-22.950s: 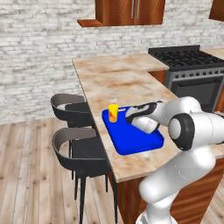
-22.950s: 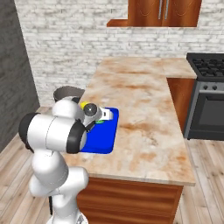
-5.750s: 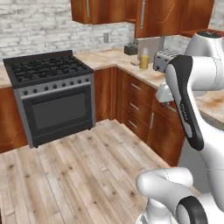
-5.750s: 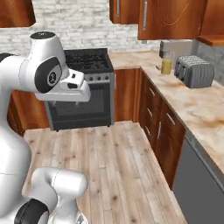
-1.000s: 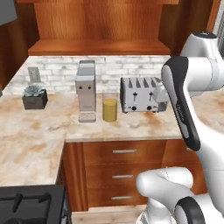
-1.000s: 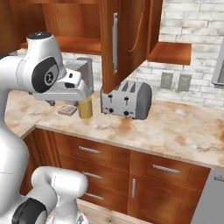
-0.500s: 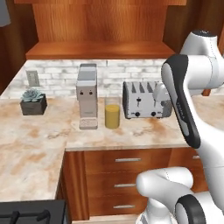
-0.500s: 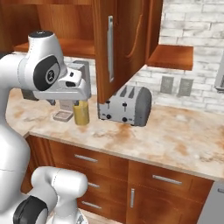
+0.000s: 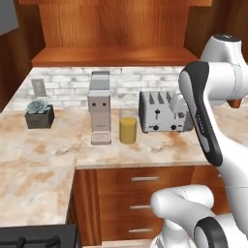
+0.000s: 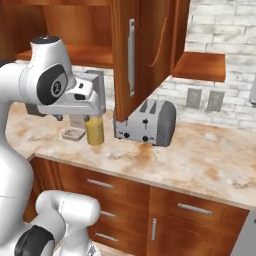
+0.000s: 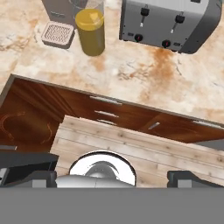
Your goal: There is a tray on the dining counter. Grab the cup, mug, and pitcher and place them on the tray. The pitcher may be placed next to the tray if it cannot fit the tray.
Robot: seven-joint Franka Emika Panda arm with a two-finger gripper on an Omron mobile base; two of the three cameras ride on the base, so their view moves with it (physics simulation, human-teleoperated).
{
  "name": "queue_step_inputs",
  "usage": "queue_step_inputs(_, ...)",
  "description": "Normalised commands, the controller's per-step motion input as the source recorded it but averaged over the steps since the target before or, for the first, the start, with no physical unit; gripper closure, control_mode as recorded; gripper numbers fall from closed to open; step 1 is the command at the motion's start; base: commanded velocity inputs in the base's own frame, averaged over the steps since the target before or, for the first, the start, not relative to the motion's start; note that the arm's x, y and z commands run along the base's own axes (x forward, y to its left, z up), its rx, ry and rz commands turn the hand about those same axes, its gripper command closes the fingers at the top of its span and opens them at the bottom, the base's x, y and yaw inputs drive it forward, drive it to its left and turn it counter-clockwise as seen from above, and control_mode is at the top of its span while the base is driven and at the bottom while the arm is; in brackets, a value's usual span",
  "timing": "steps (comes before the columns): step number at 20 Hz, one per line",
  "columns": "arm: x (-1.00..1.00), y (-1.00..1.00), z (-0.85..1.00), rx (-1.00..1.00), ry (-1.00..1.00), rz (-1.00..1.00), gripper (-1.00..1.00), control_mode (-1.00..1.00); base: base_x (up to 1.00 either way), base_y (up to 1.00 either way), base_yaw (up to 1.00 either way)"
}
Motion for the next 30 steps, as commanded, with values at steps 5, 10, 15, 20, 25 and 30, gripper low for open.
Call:
queue_step_inputs(5, 0.0, 0.0, 0.0, 0.0, 0.0, 0.0, -1.0, 1.0, 0.5, 0.14, 0.0)
queue_step_inputs(10, 0.0, 0.0, 0.0, 0.0, 0.0, 0.0, -1.0, 1.0, 0.43, 0.26, 0.0)
queue_step_inputs(15, 0.0, 0.0, 0.0, 0.0, 0.0, 0.0, -1.0, 1.0, 0.35, 0.41, 0.0)
queue_step_inputs(20, 0.0, 0.0, 0.0, 0.0, 0.0, 0.0, -1.0, 1.0, 0.35, 0.28, 0.0)
queue_step_inputs(25, 0.0, 0.0, 0.0, 0.0, 0.0, 0.0, -1.0, 1.0, 0.46, 0.04, 0.0)
queue_step_inputs(30, 0.0, 0.0, 0.0, 0.0, 0.0, 0.0, -1.0, 1.0, 0.46, 0.01, 0.0)
